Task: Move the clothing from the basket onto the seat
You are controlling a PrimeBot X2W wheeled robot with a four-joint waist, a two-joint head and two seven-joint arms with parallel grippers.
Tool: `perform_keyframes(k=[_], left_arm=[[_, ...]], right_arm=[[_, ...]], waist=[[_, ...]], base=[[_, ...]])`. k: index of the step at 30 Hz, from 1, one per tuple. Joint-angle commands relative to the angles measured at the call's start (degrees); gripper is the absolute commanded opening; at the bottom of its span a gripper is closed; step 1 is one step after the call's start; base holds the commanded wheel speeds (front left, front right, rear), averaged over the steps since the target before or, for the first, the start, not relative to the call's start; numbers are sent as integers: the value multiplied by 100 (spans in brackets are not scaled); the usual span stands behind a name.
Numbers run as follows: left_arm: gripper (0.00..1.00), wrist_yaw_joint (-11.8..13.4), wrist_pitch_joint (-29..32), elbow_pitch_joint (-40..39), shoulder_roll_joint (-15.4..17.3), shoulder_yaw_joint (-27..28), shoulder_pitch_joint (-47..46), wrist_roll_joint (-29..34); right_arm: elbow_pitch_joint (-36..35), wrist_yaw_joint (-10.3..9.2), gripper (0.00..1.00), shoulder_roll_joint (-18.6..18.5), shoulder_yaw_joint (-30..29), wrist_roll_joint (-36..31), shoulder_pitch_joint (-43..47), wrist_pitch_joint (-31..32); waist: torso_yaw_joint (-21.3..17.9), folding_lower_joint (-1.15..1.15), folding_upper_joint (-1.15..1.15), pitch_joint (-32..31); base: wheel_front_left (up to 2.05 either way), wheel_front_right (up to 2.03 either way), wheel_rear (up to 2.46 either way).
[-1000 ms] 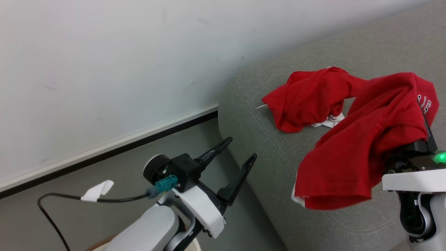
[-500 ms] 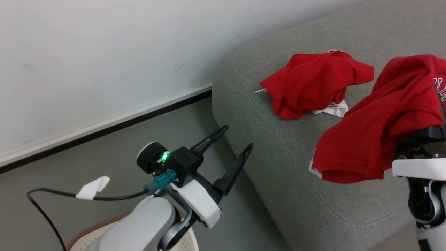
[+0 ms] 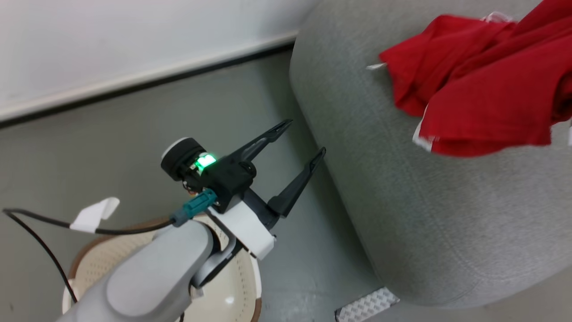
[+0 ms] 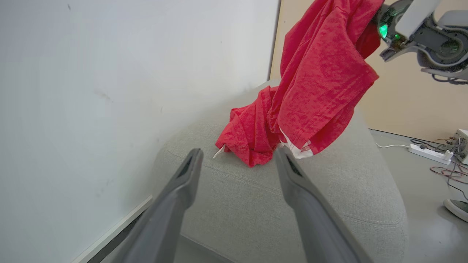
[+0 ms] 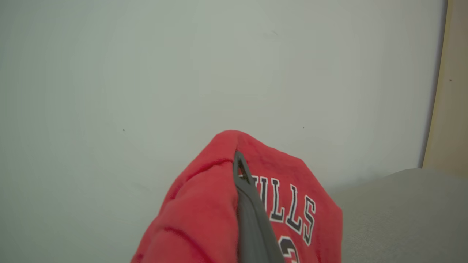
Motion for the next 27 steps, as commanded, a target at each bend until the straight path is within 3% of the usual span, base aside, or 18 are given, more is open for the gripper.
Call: perform_keyframes(k=[1, 11, 18, 25, 26, 27], left_arm=[[100, -24, 10, -56, 90, 30, -100, -22], [100, -164, -15, -228, 153, 77, -490, 55], [100, -159, -31, -205, 173, 68, -606, 122], [100, -132, -76, -105, 148, 36, -592, 129], [100, -134, -84, -79, 141, 29, -576, 108], [100, -136, -83, -54, 130, 25, -562, 84]], right_arm=[[208, -13, 0, -88, -99, -46, -223, -24], [1642, -13, 0, -631, -603, -367, -1222, 79], [2727, -13, 0, -1148, -525, -999, -1753, 434], [3494, -13, 0, -1380, -311, -1337, -2009, 986], [3598, -13, 22, -1401, -259, -1354, -2037, 1109], [3678, -13, 35, -1413, -213, -1361, -2072, 1217]], waist=[[267, -1, 0, 521], [747, -1, 0, 1356], [1002, -1, 0, 1575], [1089, -1, 0, 1523], [1093, -1, 0, 1488], [1093, -1, 0, 1451]], base=[[0, 0, 0], [0, 0, 0], [0, 0, 0], [0, 0, 0], [0, 0, 0], [0, 0, 0]])
